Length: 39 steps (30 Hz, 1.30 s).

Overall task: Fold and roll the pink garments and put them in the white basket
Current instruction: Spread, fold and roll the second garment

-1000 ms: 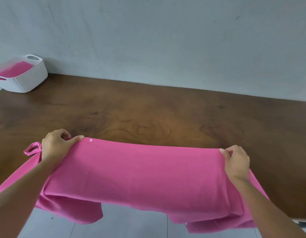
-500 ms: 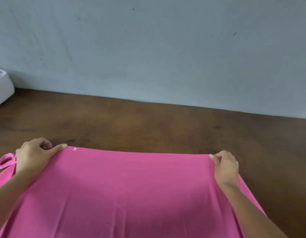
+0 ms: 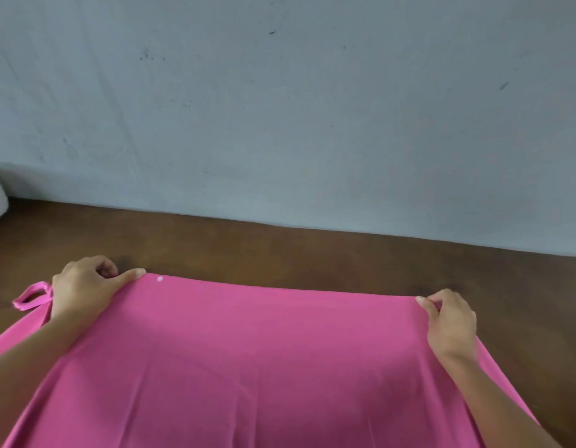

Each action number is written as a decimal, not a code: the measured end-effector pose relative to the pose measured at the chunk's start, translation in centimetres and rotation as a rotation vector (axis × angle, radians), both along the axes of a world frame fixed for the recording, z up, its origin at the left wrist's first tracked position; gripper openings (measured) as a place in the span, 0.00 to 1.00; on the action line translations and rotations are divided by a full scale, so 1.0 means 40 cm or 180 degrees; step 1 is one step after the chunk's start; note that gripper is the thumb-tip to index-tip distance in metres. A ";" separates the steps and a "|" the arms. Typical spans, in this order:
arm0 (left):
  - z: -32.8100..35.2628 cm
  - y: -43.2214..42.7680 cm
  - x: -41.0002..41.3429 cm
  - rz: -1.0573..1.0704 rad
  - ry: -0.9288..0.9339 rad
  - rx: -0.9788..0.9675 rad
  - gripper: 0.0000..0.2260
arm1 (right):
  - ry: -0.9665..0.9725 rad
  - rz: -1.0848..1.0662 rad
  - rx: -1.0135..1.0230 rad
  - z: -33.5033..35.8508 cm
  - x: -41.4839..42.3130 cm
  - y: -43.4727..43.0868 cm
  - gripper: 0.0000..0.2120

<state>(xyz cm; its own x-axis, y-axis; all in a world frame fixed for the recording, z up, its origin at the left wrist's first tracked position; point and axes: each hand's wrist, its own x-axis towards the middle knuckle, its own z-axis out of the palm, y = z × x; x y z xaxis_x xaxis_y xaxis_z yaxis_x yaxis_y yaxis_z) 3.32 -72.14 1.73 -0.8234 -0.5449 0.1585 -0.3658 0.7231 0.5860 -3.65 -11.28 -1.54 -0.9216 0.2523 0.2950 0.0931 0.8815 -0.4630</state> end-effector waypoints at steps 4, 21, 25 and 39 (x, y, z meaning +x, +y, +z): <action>-0.009 -0.022 -0.098 0.0013 0.0013 -0.0085 0.21 | -0.0002 -0.0054 0.0025 -0.001 -0.098 -0.019 0.10; -0.024 -0.084 -0.419 0.0256 0.0033 -0.0089 0.29 | 0.0315 0.0055 0.0034 -0.019 -0.401 -0.061 0.09; -0.028 -0.090 -0.440 0.0307 0.0049 -0.0139 0.30 | 0.0334 0.0066 0.0131 -0.022 -0.440 -0.067 0.10; -0.047 -0.111 -0.452 0.0281 0.0033 -0.0388 0.33 | -0.0193 -0.0399 0.0713 0.036 -0.419 -0.104 0.16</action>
